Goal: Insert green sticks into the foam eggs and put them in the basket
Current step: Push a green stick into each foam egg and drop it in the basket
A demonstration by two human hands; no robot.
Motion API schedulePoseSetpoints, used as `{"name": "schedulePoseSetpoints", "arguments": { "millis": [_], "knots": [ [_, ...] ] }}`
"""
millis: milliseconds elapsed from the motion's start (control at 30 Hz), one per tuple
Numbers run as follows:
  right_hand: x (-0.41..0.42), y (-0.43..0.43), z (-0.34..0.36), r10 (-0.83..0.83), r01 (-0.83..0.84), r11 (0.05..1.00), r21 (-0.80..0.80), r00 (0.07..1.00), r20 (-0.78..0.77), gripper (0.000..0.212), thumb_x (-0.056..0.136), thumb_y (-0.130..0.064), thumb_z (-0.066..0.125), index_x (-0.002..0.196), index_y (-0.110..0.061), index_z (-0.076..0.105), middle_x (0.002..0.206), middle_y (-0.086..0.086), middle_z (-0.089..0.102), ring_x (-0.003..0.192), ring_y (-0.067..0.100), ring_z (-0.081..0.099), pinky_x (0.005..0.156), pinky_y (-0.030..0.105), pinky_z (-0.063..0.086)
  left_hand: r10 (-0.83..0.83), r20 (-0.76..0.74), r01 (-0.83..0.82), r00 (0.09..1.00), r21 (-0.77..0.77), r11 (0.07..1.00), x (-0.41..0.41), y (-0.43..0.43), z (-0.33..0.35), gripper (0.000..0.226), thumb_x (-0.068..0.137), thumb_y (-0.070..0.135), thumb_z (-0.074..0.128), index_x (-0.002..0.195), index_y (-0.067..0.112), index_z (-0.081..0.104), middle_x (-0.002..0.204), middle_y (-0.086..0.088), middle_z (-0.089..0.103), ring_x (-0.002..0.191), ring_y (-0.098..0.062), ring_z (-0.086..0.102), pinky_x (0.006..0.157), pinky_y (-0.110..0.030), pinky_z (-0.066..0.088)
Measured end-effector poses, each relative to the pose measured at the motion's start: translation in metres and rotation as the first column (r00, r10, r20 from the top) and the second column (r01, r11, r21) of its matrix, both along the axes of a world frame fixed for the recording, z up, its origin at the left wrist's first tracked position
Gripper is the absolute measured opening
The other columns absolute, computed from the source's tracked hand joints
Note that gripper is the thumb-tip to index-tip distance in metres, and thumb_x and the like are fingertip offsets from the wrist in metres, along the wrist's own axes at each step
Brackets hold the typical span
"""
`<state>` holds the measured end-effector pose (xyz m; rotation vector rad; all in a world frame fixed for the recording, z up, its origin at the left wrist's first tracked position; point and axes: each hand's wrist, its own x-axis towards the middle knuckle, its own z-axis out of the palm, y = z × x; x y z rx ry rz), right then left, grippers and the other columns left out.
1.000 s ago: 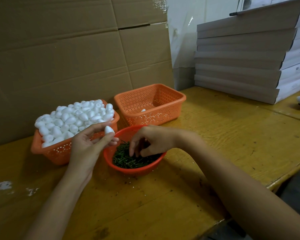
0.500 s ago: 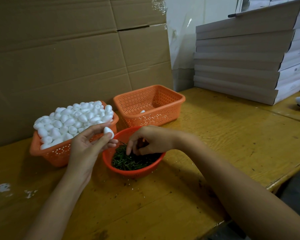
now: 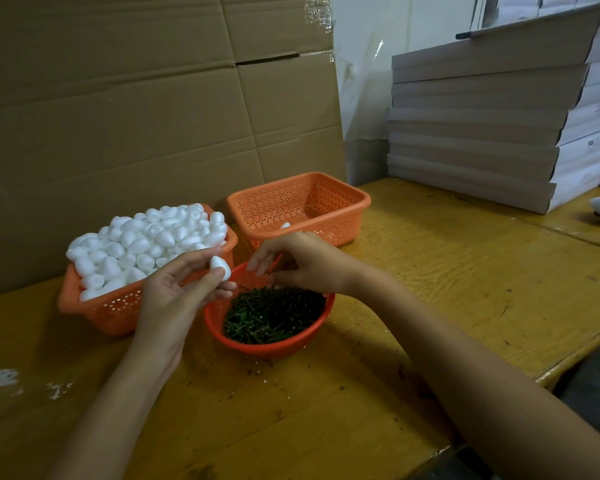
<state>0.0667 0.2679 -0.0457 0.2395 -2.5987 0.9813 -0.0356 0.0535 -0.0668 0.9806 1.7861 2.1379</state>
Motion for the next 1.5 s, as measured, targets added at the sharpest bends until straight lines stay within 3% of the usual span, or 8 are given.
{"name": "schedulePoseSetpoints", "arguments": {
  "millis": [100,200,300,500,900,1067,1300,1500],
  "knots": [
    [-0.0001,-0.0003,0.0000,0.009,-0.009,1.000,-0.007,1.000,0.021,0.033,0.089,0.012,0.071,0.117,-0.005,0.073,0.101,0.007,0.079,0.093,0.019,0.077,0.090,0.040,0.061,-0.010,0.007,0.010,1.000,0.006,1.000,0.0013,-0.0004,0.0011,0.025,0.084,0.015,0.078,0.105,0.027,0.084,0.112,-0.006,0.080,0.087,-0.027,0.080,0.074,-0.026,0.064],
    [0.0000,-0.0016,-0.0001,0.010,-0.011,1.000,0.025,1.000,0.008,0.033,0.087,0.010,0.074,0.114,-0.008,0.074,0.101,0.001,0.081,0.098,0.007,0.076,0.098,0.031,0.057,-0.006,0.007,0.006,1.000,0.006,1.000,0.0017,0.0001,0.0015,0.027,0.082,0.017,0.079,0.105,0.028,0.084,0.112,-0.007,0.080,0.088,-0.028,0.080,0.074,-0.025,0.064],
    [0.0000,-0.0013,0.0000,0.020,-0.020,0.999,0.031,1.000,-0.008,0.029,0.086,0.011,0.074,0.109,-0.008,0.076,0.101,0.001,0.081,0.095,0.003,0.075,0.093,0.024,0.058,0.002,0.013,-0.002,1.000,0.011,1.000,0.0019,0.0007,0.0012,0.027,0.080,0.017,0.080,0.104,0.029,0.085,0.113,-0.008,0.080,0.089,-0.028,0.080,0.073,-0.025,0.064],
    [-0.0011,0.0008,-0.0012,-0.002,0.003,0.999,0.037,1.000,-0.021,0.027,0.085,0.006,0.079,0.108,-0.009,0.077,0.099,0.000,0.081,0.094,0.002,0.076,0.095,0.023,0.057,-0.011,0.014,0.011,1.000,0.019,1.000,0.0022,-0.0001,0.0013,0.027,0.083,0.014,0.077,0.105,0.027,0.084,0.111,-0.011,0.080,0.087,-0.028,0.080,0.073,-0.026,0.065],
    [-0.0003,-0.0021,0.0001,-0.074,0.079,0.993,0.093,0.996,-0.059,0.010,0.084,-0.016,0.087,0.092,-0.016,0.083,0.086,-0.006,0.080,0.079,0.000,0.073,0.084,0.032,0.059,0.004,-0.032,-0.004,0.999,-0.003,1.000,-0.0008,-0.0002,-0.0008,0.025,0.075,0.014,0.084,0.096,0.026,0.081,0.110,-0.011,0.080,0.084,-0.031,0.080,0.070,-0.026,0.064],
    [0.0015,-0.0037,0.0018,-0.083,0.090,0.981,0.170,0.995,-0.046,0.007,0.084,-0.020,0.087,0.089,-0.017,0.083,0.081,-0.012,0.076,0.071,-0.006,0.066,0.080,0.030,0.058,0.005,-0.023,-0.005,1.000,-0.010,1.000,-0.0021,-0.0002,-0.0018,0.027,0.076,0.013,0.082,0.102,0.017,0.079,0.110,-0.012,0.081,0.086,-0.033,0.080,0.070,-0.027,0.065],
    [0.0036,-0.0035,0.0040,-0.120,0.126,0.955,0.268,0.992,-0.038,0.007,0.084,-0.024,0.086,0.088,-0.021,0.081,0.091,-0.010,0.078,0.086,0.004,0.070,0.084,0.033,0.058,-0.010,-0.043,0.008,0.999,-0.043,0.999,-0.0055,-0.0005,-0.0050,0.022,0.088,-0.002,0.074,0.106,0.011,0.075,0.112,-0.011,0.081,0.090,-0.034,0.080,0.072,-0.029,0.066],
    [0.0050,-0.0053,0.0047,-0.116,0.111,0.936,0.335,0.993,-0.005,0.012,0.082,-0.017,0.087,0.091,-0.022,0.081,0.098,-0.012,0.077,0.091,0.003,0.069,0.088,0.029,0.058,-0.012,-0.061,0.011,0.998,-0.025,1.000,-0.0025,-0.0004,-0.0031,0.029,0.078,0.012,0.081,0.105,0.008,0.073,0.111,-0.011,0.081,0.087,-0.031,0.080,0.070,-0.027,0.065]
  ]
}}
